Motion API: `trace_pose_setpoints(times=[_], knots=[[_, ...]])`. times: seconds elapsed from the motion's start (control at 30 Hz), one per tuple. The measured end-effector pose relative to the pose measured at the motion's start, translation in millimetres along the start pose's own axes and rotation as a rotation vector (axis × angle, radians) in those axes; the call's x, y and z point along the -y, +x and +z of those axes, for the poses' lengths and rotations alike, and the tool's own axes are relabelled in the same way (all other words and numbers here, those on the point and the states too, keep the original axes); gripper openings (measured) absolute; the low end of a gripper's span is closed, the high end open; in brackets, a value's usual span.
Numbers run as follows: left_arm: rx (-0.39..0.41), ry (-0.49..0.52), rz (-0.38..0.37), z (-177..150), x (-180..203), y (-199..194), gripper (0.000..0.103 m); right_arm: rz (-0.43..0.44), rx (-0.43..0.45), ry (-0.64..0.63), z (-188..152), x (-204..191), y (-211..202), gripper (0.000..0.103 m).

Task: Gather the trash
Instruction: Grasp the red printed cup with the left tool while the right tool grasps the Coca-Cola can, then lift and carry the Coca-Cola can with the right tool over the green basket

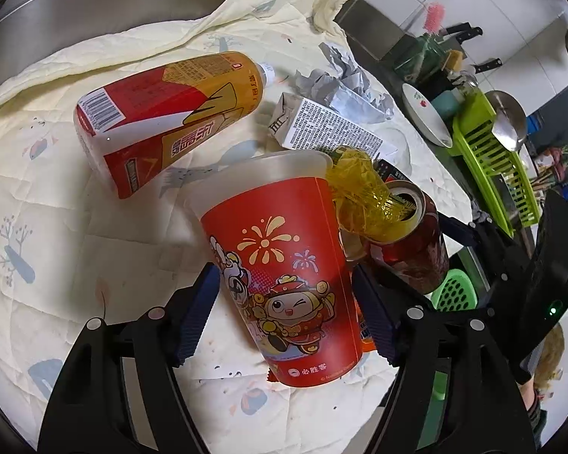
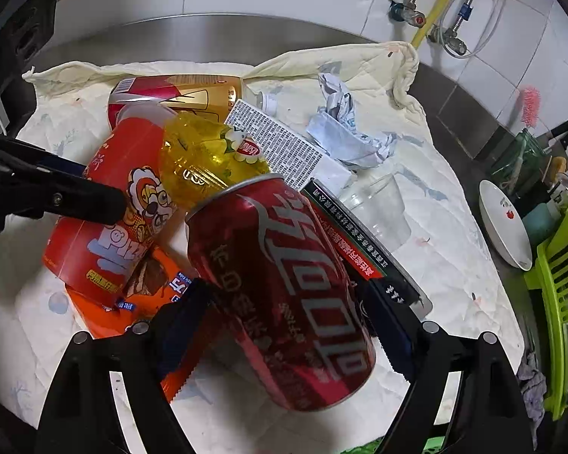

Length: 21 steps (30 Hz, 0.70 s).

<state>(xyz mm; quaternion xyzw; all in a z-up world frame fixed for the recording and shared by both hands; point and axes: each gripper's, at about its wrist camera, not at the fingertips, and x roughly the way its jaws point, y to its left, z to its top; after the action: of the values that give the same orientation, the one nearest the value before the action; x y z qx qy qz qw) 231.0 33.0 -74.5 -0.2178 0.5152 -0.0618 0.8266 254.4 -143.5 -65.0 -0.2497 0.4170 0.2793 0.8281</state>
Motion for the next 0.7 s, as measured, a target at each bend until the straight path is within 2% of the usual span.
trace_pose_setpoints(times=[0.23,0.5,0.7], knots=[[-0.012,0.010,0.011,-1.0,2.4,5.0,0.077,0.006,0.028,0.018,-2.2,-3.9,-1.8,0.077],[0.003,-0.005,0.031,1.8,2.8,11.7,0.077,0.034,0.065,0.092,-13.4,-2.8,-19.0,0.076],[0.017,-0.023,-0.003,-1.2,-2.7,9.7,0.074,0.047,0.100,0.184,-29.0,2.3,-34.5,0.076]])
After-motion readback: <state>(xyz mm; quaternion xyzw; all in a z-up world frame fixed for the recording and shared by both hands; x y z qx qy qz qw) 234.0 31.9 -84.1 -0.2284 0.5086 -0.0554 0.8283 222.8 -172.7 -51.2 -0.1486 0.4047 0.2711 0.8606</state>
